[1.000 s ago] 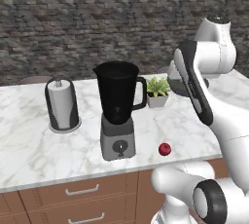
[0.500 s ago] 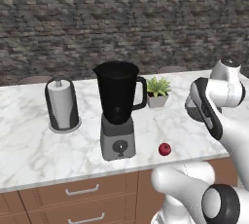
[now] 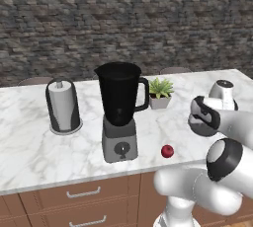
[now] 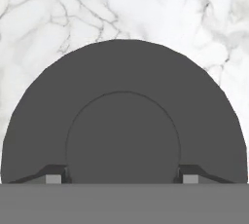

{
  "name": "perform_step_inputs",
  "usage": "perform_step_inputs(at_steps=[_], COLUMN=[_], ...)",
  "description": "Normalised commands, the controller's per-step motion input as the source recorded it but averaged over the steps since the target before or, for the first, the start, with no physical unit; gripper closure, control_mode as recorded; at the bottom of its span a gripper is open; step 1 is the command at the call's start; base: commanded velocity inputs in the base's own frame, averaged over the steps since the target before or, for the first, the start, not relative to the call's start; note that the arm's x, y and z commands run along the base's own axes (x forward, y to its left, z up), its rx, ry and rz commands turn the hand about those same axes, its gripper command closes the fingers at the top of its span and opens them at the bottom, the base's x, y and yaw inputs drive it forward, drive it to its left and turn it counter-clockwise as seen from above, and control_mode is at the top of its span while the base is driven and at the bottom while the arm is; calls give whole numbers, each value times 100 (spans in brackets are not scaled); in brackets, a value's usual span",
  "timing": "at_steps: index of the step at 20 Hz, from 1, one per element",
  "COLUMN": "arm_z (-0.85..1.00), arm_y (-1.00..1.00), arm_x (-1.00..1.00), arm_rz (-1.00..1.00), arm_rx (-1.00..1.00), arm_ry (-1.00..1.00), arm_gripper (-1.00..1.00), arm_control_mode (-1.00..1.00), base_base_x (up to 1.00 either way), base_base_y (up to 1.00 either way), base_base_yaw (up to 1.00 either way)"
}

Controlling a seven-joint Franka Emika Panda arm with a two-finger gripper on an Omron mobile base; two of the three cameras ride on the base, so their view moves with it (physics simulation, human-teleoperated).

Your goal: Open the blender lid, put the apple in the blender, close the lid, and start the blender.

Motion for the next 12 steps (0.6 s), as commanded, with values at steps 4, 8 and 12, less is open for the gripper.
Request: perform_step_inputs(at_steps=[4,8,12], arm_z=[-48,-45,-31], arm_y=[-2,0,0], arm_x=[37,35,9], arm_rz=[-1,-2,-2], arm_rx=[0,0,0], arm_ry=[5,3,0], arm_gripper=[100,100,-100], arm_control_mode=[-100,-100,-100], base_base_x=[0,0,0], base_base_y=[0,0,0], base_base_yaw=[0,0,0])
